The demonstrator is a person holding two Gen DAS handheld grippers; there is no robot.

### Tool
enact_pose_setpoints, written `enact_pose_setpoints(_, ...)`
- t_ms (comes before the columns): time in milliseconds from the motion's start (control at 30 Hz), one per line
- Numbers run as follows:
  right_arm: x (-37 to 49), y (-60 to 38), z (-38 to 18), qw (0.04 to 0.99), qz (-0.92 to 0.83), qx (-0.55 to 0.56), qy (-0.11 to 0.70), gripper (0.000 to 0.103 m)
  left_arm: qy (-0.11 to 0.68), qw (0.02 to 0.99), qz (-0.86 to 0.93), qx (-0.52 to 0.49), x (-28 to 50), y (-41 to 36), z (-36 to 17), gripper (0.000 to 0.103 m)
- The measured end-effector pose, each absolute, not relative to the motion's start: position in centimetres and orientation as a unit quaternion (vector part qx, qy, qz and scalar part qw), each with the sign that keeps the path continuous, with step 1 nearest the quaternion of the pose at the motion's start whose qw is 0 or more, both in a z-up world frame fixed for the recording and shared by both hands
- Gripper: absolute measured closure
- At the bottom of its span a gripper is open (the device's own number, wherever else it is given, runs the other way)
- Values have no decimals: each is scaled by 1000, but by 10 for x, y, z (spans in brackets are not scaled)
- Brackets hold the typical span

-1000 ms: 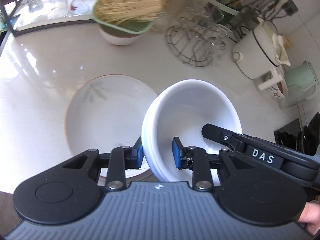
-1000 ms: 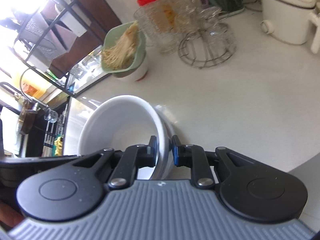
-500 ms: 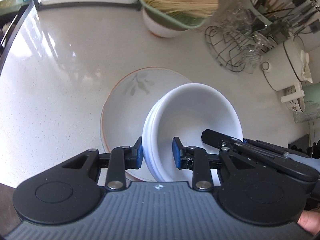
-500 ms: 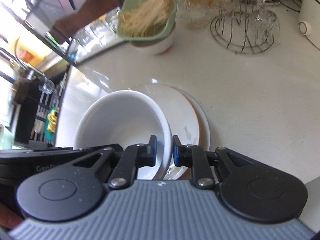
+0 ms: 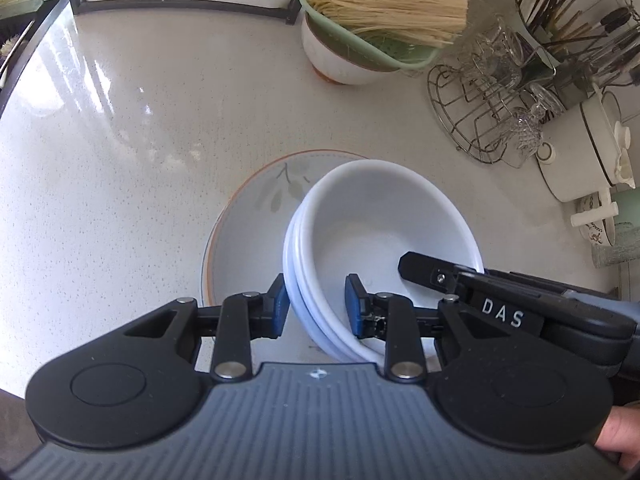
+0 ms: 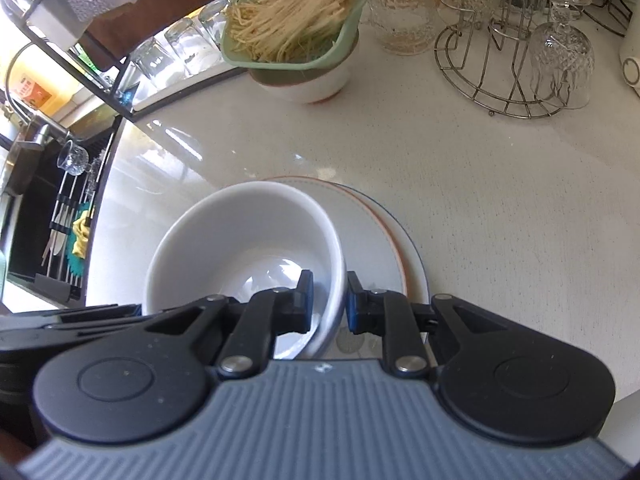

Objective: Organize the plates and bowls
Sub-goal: 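Carry the stacked bowls with both grippers and set them onto the plate stack, then open both grippers and pull back from the bowls on the plates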

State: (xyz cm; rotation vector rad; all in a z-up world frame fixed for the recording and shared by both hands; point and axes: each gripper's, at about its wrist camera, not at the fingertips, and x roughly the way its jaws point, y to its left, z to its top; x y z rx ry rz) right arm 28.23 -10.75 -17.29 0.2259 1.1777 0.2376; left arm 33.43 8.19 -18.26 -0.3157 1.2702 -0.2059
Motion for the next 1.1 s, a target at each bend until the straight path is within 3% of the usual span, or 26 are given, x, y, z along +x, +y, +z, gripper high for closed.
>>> enact_pose_setpoints(200, 280, -110, -180, 811, 122, 105, 562, 82, 582, 794, -85, -154, 333, 85, -182, 70)
enact_pose_setpoints(267, 279, -109, -179, 807, 127, 100, 568, 80, 579, 796, -79, -156, 332, 88, -176, 59)
enact_pose_setpoints(367, 276, -110, -176, 809, 129, 98, 564, 72, 574, 801, -76, -152, 328, 90, -168, 53)
enact_pose_setpoints(433, 275, -111, -172, 812, 135, 99, 559, 57, 570, 804, -74, -154, 323, 91, -162, 53)
enact_pose_setpoints(467, 274, -112, -169, 815, 137, 98, 555, 54, 569, 805, -71, -154, 321, 92, -158, 53)
enact_pose_setpoints(1100, 215, -146, -55, 879, 190, 104, 425, 54, 462, 876, -60, -124, 244, 74, -27, 53)
